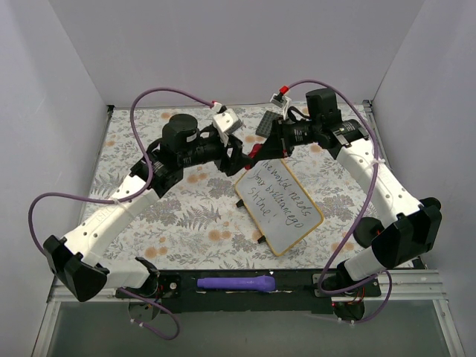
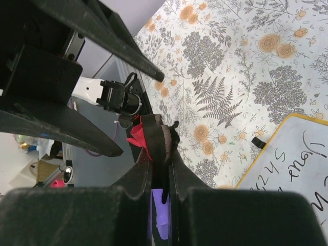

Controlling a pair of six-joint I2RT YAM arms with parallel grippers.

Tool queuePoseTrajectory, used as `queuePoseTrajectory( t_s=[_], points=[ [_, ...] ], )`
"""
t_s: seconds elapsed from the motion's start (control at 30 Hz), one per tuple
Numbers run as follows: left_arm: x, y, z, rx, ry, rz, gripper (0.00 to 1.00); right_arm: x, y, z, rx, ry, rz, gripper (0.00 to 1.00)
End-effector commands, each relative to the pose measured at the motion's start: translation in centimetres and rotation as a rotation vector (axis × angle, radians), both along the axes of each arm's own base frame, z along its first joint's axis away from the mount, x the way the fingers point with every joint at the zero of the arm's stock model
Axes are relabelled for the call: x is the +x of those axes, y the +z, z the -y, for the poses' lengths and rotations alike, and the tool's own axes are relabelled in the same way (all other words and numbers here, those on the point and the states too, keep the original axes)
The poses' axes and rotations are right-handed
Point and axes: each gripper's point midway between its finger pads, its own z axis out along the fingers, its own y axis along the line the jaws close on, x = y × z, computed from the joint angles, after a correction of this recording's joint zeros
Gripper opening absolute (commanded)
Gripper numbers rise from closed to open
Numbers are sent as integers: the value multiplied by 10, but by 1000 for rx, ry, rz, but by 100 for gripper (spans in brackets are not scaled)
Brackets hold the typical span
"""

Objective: Erase the whiteboard

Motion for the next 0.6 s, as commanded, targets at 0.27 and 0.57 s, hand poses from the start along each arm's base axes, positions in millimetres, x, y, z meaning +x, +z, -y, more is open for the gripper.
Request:
queuePoseTrajectory(
  t_s=[0.27,0.57],
  points=[
    [11,-19,13,113,54,71,54,2,15,1,72,9,-22,1],
    [19,-26,20,148,83,95,26,4,14,1,72,4,-29,1]
  ],
)
